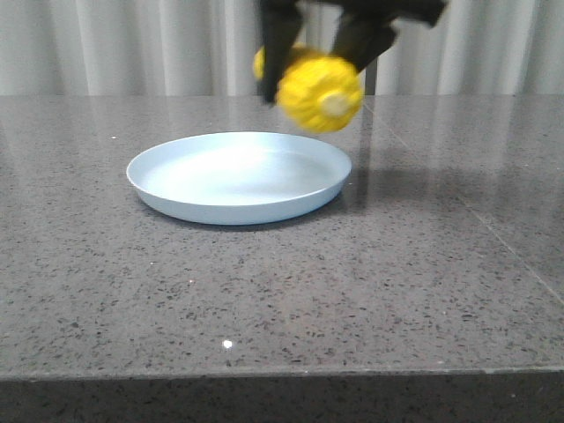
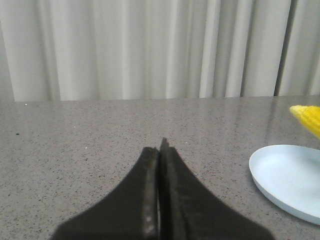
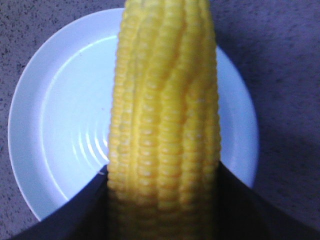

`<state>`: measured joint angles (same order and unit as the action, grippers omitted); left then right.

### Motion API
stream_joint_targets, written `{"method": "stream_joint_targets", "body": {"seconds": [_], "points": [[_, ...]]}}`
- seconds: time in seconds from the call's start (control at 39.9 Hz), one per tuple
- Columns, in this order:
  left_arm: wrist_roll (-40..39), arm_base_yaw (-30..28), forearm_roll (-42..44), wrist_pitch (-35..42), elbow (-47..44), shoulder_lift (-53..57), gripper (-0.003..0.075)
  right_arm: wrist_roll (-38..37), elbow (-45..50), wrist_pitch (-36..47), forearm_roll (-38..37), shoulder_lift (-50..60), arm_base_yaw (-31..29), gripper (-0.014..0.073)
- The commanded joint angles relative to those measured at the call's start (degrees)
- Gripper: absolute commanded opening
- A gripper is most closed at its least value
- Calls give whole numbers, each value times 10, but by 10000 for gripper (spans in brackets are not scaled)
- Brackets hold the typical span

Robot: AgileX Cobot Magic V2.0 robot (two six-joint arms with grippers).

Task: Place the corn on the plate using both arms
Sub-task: 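Carry the corn with the right gripper and lower it onto the plate, then open the right gripper and lift it away from the corn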

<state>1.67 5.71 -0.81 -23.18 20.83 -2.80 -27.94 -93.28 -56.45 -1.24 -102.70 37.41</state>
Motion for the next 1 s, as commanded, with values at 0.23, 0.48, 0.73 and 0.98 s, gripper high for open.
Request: {"method": "stream_joint_targets", "body": {"seconds": [0.23, 0.48, 0.73, 0.98], "points": [[-2, -1, -2, 51, 16, -7, -20, -110, -37, 42, -27, -48, 23, 272], [-2, -1, -2, 51, 16, -7, -20, -111, -37, 28, -25, -34, 23, 587], [-2, -1, -2, 51, 16, -7, -20, -110, -38, 38, -42, 33, -6, 625], [-2, -1, -2, 51, 16, -7, -20, -71, -37, -21, -96, 102, -96, 538]]}}
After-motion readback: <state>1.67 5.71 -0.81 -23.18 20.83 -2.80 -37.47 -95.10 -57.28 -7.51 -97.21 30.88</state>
